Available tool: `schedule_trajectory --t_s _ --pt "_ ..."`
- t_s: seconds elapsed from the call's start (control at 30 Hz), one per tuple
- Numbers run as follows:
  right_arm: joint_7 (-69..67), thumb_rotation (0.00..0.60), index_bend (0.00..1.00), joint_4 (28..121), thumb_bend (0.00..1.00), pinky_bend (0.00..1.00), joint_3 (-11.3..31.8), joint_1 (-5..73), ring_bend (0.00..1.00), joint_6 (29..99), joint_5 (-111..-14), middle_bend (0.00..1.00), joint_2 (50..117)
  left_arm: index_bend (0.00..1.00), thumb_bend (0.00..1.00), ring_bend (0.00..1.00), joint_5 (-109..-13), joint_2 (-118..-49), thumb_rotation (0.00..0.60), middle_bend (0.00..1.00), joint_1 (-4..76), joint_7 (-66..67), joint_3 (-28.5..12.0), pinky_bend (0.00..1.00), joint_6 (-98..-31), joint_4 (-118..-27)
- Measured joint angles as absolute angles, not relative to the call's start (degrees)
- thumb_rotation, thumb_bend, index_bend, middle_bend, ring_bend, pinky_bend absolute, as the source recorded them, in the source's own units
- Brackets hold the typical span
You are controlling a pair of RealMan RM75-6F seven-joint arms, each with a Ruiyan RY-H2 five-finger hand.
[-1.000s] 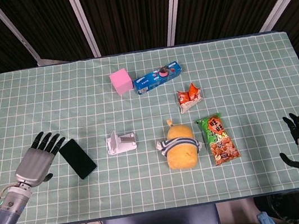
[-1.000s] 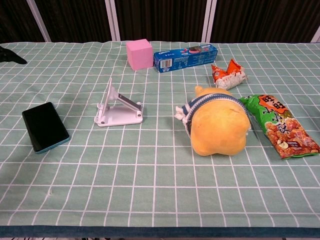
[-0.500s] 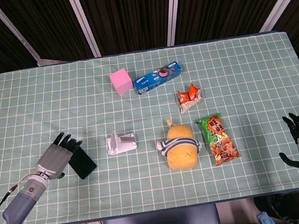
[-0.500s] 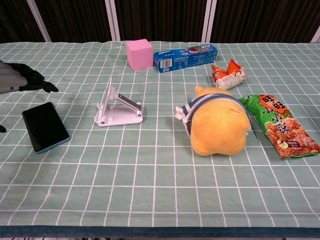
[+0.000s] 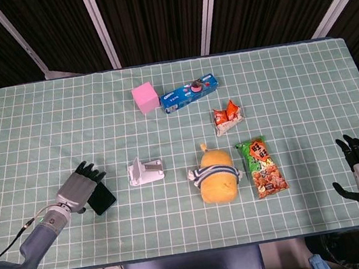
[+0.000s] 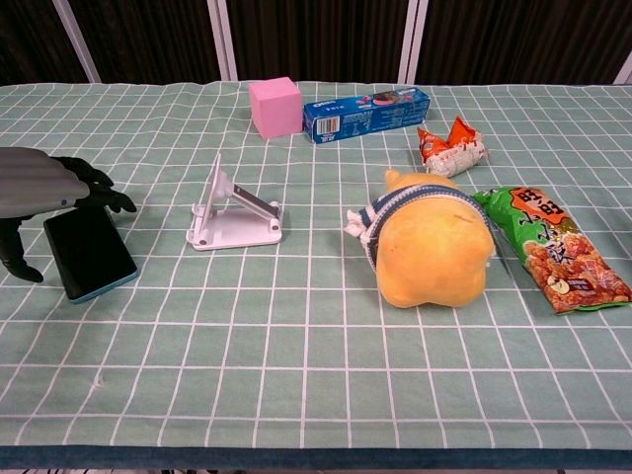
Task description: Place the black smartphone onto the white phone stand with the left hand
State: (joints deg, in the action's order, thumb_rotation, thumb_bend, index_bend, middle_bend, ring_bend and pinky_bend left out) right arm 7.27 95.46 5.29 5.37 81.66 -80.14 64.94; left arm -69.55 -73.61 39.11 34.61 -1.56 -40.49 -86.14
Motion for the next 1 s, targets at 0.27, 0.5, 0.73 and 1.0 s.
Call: schedule_trajectory --t_s 0.27,0.5,0.73,1.0 --pt "7.14 0.6 0.0 95.43 0.34 0.12 5.26 5.38 0.0 81.7 -80.15 0.0 64.93 0.16 0.07 0.0 -68.16 -74.73 0.6 0.2 40.4 34.84 -0.84 0.04 -40.65 -85.96" --pt "6.93 0.6 0.0 95.35 0.34 0.12 5.22 5.38 0.0 81.73 -80.23 0.0 64.91 0.19 0.07 0.0 -67.0 -75.33 0.6 0.22 41.14 35.19 -0.01 0.04 -40.78 -85.92" --pt "6.85 0.6 0.0 95.39 0.34 0.12 5.2 5.41 0.0 81.71 -80.21 0.0 64.88 0.2 0.08 0.0 -66.04 -76.01 0.6 0.22 42.0 35.7 0.71 0.04 -40.97 -85.83" --pt "6.78 0.6 0.0 95.4 0.34 0.12 5.17 5.41 0.0 81.71 -80.22 0.0 64.84 0.43 0.28 0.07 -65.73 -76.14 0.6 0.45 42.27 35.4 1.36 0.05 -41.98 -85.95"
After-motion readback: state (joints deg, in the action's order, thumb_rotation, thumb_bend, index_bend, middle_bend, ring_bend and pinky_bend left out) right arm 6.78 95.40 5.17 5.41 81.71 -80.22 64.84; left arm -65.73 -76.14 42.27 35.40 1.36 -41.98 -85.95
